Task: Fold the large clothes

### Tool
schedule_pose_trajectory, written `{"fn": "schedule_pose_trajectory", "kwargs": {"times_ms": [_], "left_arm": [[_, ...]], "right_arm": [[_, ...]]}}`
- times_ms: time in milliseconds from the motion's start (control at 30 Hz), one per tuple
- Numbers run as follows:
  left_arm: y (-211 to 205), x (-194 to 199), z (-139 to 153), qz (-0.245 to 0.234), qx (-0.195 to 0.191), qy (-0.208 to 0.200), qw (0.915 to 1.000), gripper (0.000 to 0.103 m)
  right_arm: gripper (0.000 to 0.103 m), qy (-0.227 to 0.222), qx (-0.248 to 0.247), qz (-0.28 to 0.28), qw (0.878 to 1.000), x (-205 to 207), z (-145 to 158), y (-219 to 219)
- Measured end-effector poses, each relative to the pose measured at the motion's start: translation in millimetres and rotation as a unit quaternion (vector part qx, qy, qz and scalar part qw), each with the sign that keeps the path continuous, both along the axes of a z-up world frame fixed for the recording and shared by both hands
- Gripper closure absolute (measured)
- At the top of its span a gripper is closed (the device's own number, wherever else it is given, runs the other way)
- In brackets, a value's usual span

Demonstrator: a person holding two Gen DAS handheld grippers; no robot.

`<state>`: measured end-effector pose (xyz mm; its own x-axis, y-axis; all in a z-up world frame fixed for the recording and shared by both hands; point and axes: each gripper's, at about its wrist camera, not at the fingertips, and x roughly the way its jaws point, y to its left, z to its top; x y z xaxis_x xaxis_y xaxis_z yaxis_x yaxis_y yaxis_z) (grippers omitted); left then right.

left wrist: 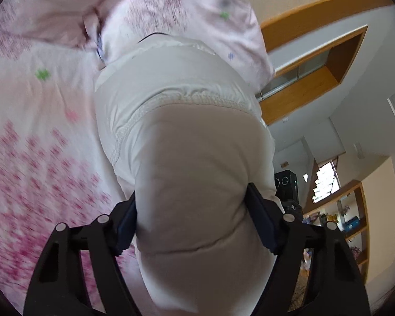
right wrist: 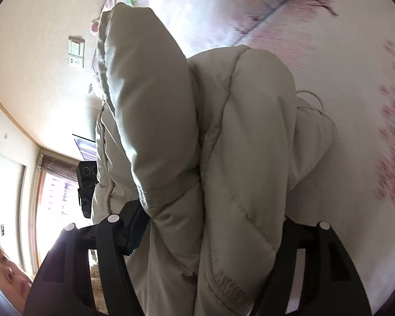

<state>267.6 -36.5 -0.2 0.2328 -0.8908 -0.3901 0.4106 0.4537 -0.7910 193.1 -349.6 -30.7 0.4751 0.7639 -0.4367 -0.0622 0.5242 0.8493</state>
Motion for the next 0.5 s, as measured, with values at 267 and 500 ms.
{"fn": "schedule_pose_trajectory", "kwargs": {"times_ms": [267,500], "left_arm": [[70.9,37.0,35.3,0.074,0.042,-0.044,0.9954,0.030],[114.2,63.9,22.4,0.113,0.111,-0.035,0.9868,0.028]], "right_arm": [[0.038,-0.002,0.002,0.036,0.999,70.7,22.0,65.8],[0.035,0.053,-0.012,0.011,0.998,94.5,4.7,100.4]]}}
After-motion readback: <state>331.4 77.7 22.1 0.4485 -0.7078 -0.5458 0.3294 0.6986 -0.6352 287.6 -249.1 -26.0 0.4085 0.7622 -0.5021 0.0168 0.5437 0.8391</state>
